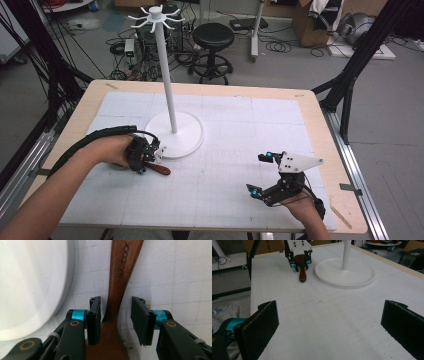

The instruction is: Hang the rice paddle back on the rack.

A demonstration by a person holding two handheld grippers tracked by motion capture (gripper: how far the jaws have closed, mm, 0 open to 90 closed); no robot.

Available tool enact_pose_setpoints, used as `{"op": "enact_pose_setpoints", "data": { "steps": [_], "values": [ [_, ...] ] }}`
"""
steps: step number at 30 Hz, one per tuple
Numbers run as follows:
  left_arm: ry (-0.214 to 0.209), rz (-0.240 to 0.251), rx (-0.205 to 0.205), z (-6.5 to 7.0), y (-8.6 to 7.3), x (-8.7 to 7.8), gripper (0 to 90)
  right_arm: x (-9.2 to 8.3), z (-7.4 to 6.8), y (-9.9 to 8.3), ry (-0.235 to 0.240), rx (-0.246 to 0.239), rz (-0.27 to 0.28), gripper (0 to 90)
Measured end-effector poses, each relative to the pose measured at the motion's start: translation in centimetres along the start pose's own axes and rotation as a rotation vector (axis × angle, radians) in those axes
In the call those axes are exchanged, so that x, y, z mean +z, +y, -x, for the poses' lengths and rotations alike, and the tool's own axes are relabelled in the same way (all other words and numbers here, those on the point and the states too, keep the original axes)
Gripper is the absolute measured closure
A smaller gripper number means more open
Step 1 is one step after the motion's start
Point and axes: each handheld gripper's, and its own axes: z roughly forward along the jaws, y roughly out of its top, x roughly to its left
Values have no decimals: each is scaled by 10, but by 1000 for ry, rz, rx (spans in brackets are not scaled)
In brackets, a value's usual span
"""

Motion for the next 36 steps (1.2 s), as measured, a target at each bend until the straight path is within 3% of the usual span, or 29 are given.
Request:
{"op": "enact_pose_setpoints", "data": {
  "steps": [36],
  "values": [
    [-30,-2,16,-1,0,1,773,3,-1,-1,14,-4,-16,3]
  ]
}}
